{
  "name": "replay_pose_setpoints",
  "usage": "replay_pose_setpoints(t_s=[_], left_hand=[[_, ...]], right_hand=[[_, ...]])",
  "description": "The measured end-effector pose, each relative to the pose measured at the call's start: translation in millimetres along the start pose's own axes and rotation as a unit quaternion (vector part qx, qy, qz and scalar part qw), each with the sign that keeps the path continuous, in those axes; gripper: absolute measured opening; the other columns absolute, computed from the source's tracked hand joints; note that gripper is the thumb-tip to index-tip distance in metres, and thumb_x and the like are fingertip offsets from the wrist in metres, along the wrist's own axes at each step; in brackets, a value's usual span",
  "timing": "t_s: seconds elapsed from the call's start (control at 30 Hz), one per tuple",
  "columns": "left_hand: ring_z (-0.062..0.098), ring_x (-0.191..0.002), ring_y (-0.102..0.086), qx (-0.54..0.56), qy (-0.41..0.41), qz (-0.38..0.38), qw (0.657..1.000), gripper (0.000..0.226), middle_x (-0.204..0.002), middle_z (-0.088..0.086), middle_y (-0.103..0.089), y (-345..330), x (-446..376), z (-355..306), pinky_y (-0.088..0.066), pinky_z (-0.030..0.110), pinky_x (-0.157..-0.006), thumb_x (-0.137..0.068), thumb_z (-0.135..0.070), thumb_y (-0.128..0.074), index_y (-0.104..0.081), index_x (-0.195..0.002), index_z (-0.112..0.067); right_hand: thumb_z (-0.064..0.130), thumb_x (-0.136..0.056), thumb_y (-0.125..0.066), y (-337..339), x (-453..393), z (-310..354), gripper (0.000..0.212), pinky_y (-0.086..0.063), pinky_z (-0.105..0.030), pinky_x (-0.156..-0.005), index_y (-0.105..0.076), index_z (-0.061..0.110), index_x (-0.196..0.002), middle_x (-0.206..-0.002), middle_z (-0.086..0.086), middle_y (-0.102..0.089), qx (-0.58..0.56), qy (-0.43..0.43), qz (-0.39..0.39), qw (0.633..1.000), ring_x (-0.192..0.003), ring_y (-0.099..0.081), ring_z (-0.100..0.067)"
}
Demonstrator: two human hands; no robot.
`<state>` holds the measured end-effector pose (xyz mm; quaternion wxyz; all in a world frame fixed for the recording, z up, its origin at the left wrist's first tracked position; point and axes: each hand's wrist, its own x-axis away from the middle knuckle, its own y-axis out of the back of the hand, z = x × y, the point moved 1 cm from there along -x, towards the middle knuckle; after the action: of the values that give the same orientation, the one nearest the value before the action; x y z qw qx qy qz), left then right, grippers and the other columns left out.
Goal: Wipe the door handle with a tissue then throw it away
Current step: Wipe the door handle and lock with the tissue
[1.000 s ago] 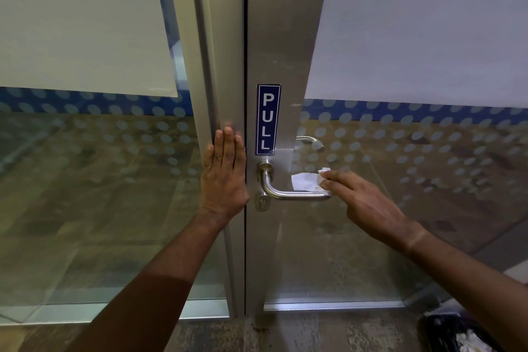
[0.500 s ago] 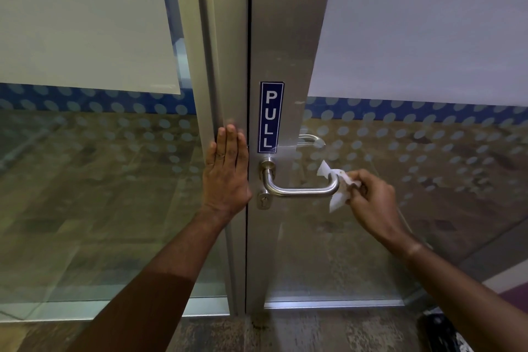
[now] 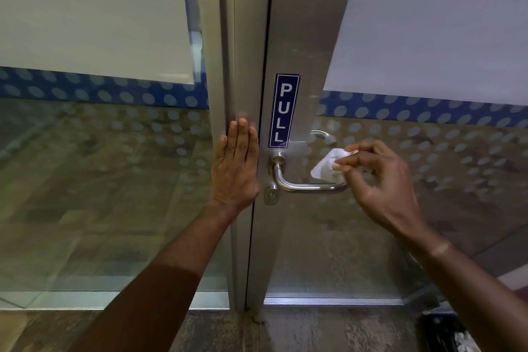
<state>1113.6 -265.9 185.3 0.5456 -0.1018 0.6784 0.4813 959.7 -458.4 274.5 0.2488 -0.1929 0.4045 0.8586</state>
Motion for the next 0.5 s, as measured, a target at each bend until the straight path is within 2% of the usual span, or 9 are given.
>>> replay_pose_setpoints(t_s=[0.07,0.17,0.23,0.3,0.4,0.5], left_hand=[[0.023,-0.148,0.02,0.008,-0.003,0.0,1.0,0.093,-0.158,0.009,0.029,0,2,1,0.011,0.038,-0.121,-0.078,-0.008,-0.042,0.016,-0.15,-0.007],[0.023,-0.148,0.019,0.014,-0.006,-0.008,1.0,0.09,-0.158,0.009,0.029,-1,0,2,0.011,0.038,-0.121,-0.078,-0.009,-0.039,0.015,-0.15,-0.006],[0.022,-0.148,0.02,0.021,-0.003,-0.008,1.0,0.088,-0.157,0.008,0.03,0,0,2,0.011,0.038,-0.121,-0.08,-0.011,-0.036,0.017,-0.15,-0.007],[0.022,-0.147,0.021,0.021,-0.004,-0.007,1.0,0.086,-0.157,0.008,0.032,0,0,1,0.01,0.038,-0.121,-0.082,-0.013,-0.034,0.019,-0.15,-0.008],[0.021,-0.147,0.023,0.029,-0.003,-0.008,1.0,0.081,-0.156,0.007,0.033,1,1,1,0.009,0.037,-0.121,-0.087,-0.018,-0.03,0.021,-0.149,-0.008],[0.02,-0.146,0.023,0.027,-0.003,0.003,1.0,0.083,-0.156,0.007,0.034,1,1,2,0.009,0.037,-0.12,-0.086,-0.019,-0.033,0.022,-0.149,-0.008]], right_hand=[[0.011,-0.08,-0.074,-10,0,10,0.006,-0.041,-0.01,-0.079,-0.076,0.011,-0.086,-0.1,-0.002,-0.06,0.055,0.035,0.006,0.998,-0.089,-0.056,-0.006],[-0.009,-0.077,-0.069,-27,0,18,0.024,-0.036,0.002,-0.074,-0.073,0.006,-0.096,-0.096,-0.005,-0.066,0.079,0.051,0.018,0.995,-0.083,-0.06,-0.011],[-0.013,-0.079,-0.063,-36,0,20,0.032,-0.037,0.003,-0.075,-0.067,0.006,-0.103,-0.099,-0.003,-0.069,0.064,0.043,0.03,0.997,-0.086,-0.062,-0.01],[-0.012,-0.082,-0.06,-46,-2,24,0.029,-0.043,-0.005,-0.073,-0.065,0.007,-0.104,-0.1,-0.004,-0.07,0.081,0.052,0.03,0.995,-0.089,-0.061,-0.012],[-0.01,-0.084,-0.061,-63,-9,32,0.019,-0.052,-0.028,-0.064,-0.068,0.004,-0.095,-0.095,-0.011,-0.069,0.128,0.111,0.002,0.985,-0.081,-0.063,-0.023],[-0.001,-0.083,-0.067,-76,-14,39,0.008,-0.05,-0.033,-0.056,-0.071,0.0,-0.09,-0.089,-0.014,-0.061,0.154,0.139,-0.005,0.978,-0.07,-0.058,-0.024]])
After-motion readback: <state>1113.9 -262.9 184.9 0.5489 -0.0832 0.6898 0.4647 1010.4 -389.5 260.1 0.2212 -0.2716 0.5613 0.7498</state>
